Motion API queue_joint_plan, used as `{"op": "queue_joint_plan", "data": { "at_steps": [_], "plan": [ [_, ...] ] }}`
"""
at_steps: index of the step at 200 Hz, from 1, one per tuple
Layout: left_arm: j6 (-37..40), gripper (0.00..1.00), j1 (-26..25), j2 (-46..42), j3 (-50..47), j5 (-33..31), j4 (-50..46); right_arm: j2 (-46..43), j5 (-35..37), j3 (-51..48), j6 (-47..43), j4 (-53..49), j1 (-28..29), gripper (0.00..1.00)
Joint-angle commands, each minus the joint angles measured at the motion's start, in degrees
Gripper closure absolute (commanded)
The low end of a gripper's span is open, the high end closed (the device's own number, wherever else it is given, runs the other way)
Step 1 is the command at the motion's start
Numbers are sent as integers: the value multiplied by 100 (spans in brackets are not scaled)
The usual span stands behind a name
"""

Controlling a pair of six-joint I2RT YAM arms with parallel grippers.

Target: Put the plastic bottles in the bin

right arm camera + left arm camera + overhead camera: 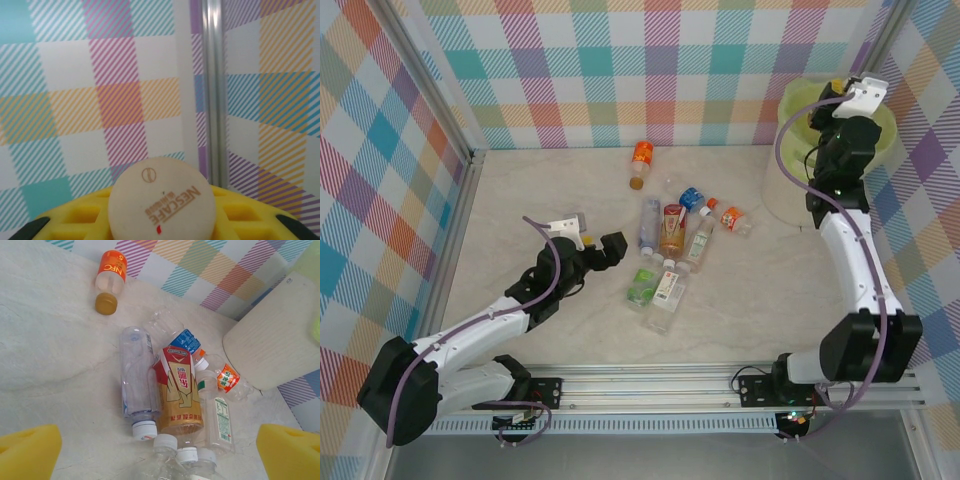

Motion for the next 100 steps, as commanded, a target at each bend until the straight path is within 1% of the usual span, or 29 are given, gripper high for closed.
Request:
{"op": "queue_joint_plan", "data": {
  "at_steps": [1, 26, 36, 51, 67, 78, 100],
  "plan": [
    [-26, 0, 78, -21, 5, 128, -109, 468, 343, 360, -7, 845, -75, 89],
    [-2, 0, 83, -23, 54, 106, -363, 903, 381, 587, -9, 415, -112, 85],
    [-91, 0, 87, 19, 146, -12, -678, 1028, 384, 607, 122, 217, -151, 83],
    [-279, 0, 96, 174, 377, -295, -1284, 1189, 195, 779, 497, -442, -274, 81],
    [-292, 0, 96, 384, 483, -170, -1470, 1301, -85, 954, 901, -1163, -353, 76],
    [-299, 0, 96, 536, 540, -14, -1500, 1354, -226, 988, 1060, -1434, -374, 69],
    [-339, 0, 96, 939, 855, 215, -1844, 1434, -307, 1186, 1194, -2076, -387, 46]
  ]
}}
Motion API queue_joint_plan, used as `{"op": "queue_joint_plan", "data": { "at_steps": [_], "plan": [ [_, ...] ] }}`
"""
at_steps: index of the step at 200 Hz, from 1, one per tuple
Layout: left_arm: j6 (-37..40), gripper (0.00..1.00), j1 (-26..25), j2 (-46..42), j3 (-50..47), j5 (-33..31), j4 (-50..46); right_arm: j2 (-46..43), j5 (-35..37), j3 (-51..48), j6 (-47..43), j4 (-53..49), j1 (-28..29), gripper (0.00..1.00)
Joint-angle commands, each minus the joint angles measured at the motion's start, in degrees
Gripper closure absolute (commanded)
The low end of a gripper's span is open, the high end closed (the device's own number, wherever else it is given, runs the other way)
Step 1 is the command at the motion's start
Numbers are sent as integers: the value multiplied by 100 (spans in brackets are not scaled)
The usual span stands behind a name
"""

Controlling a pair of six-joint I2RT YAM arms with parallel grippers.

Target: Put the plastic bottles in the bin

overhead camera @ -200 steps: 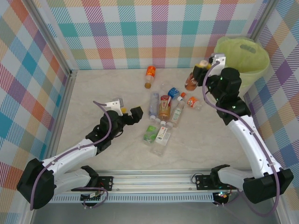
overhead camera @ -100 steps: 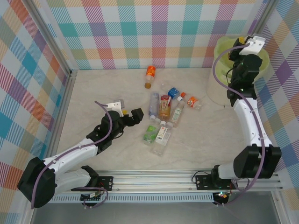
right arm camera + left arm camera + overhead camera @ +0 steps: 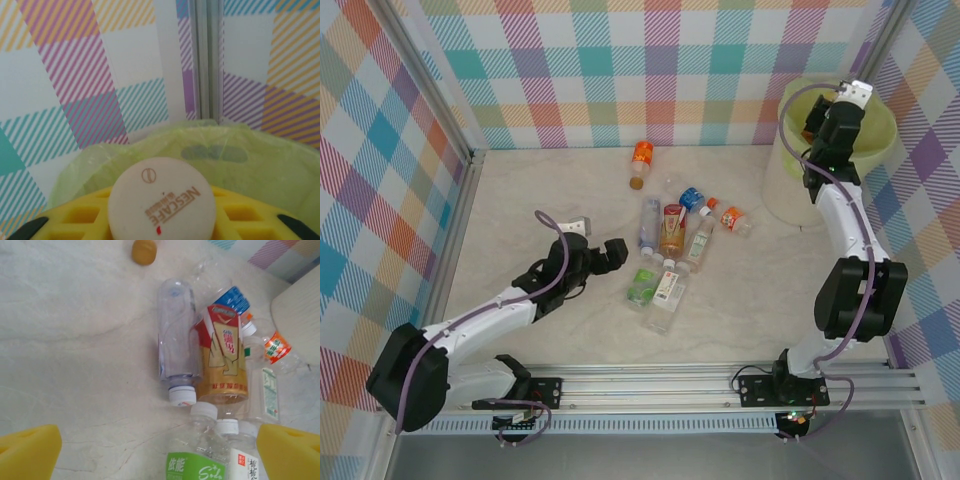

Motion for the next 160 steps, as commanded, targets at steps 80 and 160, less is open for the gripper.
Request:
{"op": "queue_joint_plan", "data": {
  "at_steps": [80, 160],
  "plan": [
    [-46, 0, -267, 1025, 1033, 130, -1769, -896, -1085, 319, 372, -2292, -35, 0],
    [1162, 0, -869, 1521, 1733, 525, -2810, -2907, -2692, -1794, 973, -2337, -29, 0]
  ]
}}
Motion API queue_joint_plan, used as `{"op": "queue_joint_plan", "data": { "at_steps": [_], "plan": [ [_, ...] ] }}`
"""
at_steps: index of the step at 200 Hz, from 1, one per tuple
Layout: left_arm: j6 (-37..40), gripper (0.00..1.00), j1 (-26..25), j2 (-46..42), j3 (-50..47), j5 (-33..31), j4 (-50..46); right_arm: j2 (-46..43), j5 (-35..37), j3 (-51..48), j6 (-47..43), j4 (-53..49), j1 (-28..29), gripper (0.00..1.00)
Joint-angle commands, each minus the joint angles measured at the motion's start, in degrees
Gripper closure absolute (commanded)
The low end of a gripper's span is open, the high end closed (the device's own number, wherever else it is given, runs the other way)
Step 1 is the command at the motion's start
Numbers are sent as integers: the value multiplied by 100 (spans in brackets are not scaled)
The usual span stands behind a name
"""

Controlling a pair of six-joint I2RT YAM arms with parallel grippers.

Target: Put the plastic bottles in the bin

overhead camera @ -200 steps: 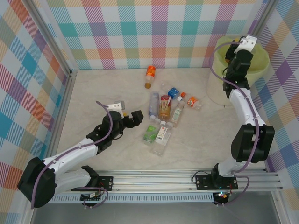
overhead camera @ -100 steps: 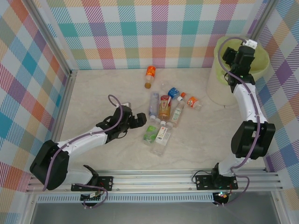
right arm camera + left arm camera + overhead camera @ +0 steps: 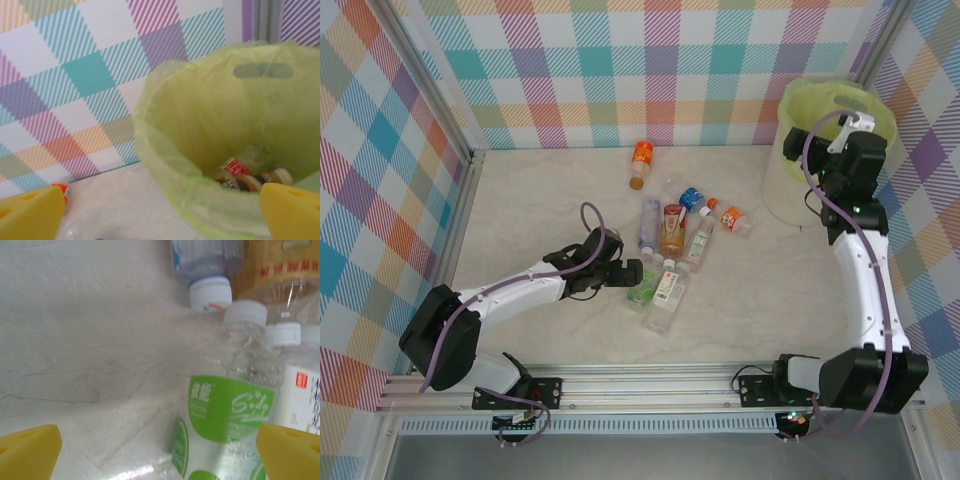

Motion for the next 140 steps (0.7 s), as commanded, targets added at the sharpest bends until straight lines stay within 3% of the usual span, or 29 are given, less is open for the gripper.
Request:
{"op": "queue_joint_plan", "data": {
  "at_steps": [1, 35, 91, 140],
  "plan": [
    [588, 0, -266, 170, 394, 165, -501, -378, -758, -545, 345, -64, 7, 0],
    [900, 2, -673, 662, 886, 137, -917, -936, -1400, -1227, 718, -50, 18, 0],
    [796, 22, -812, 1257, 1162, -194, -1149, -1250, -1615, -1826, 1110, 142, 13, 0],
    [813, 25, -805, 1298, 906, -346, -1118, -1171, -1812, -1704, 1185, 164, 18, 0]
  ]
}}
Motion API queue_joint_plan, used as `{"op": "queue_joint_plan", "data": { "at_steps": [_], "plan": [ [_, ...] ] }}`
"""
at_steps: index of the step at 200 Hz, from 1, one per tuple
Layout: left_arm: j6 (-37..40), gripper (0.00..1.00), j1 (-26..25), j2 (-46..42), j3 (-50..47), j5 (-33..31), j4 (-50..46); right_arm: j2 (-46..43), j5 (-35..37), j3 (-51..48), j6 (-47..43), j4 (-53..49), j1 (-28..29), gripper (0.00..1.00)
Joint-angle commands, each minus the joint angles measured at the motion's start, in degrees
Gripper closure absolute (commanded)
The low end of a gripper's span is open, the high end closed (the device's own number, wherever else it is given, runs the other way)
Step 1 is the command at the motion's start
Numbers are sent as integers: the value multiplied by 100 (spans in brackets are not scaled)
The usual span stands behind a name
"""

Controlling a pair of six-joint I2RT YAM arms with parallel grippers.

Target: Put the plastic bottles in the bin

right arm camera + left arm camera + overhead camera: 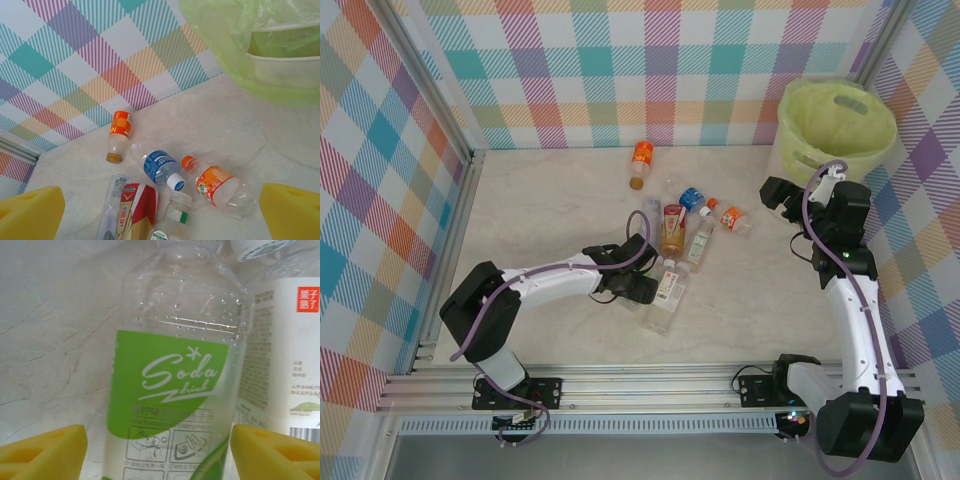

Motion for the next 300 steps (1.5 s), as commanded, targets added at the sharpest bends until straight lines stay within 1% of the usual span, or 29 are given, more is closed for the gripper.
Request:
{"op": "queue_joint_plan", "data": {
  "at_steps": [1, 17, 37, 63, 112, 128, 147, 159, 213, 230, 253, 256, 271, 287, 300],
  "plan": [
    [-1, 25, -68, -2, -132, -257, -156, 12, -241, 86, 142, 217, 16, 0],
    [34, 25, -73, -16, -238, -335, -142, 4, -287, 87, 163, 221, 18, 0],
    [140, 25, -69, 76, -308, -197, -95, -6, -314, 69, 180, 226, 25, 0],
    [169, 27, -70, 230, -321, -234, -61, -1, -331, 78, 190, 210, 26, 0],
    [255, 30, -72, 238, -552, -50, 357, -13, -417, 89, 234, 209, 33, 0],
    [278, 33, -71, 170, -630, -48, 436, -19, -462, 82, 225, 196, 31, 0],
    [272, 43, -64, 37, -704, -81, 449, -2, -514, 63, 206, 187, 39, 0],
    [269, 47, -58, -98, -750, -48, 490, 19, -538, 61, 203, 173, 41, 0],
    [349, 57, -36, -744, -858, 157, 766, 71, -569, 61, 283, 281, 109, 0],
    [353, 59, -14, -1010, -881, 261, 900, 39, -554, -20, 443, 409, 142, 0],
    [337, 60, 3, -1415, -974, 370, 1185, 36, -735, -206, 707, 664, 214, 0],
    [329, 60, 3, -1465, -996, 380, 1391, 45, -762, -211, 734, 658, 233, 0],
    [284, 60, 36, -1774, -1106, 473, 1826, 106, -892, -233, 921, 621, 357, 0],
    [194, 60, 112, -2035, -1210, 567, 2336, 152, -996, -369, 1227, 784, 634, 0],
    [120, 60, 201, -2153, -1291, 665, 2875, 176, -992, -511, 1412, 964, 982, 0]
  ]
}}
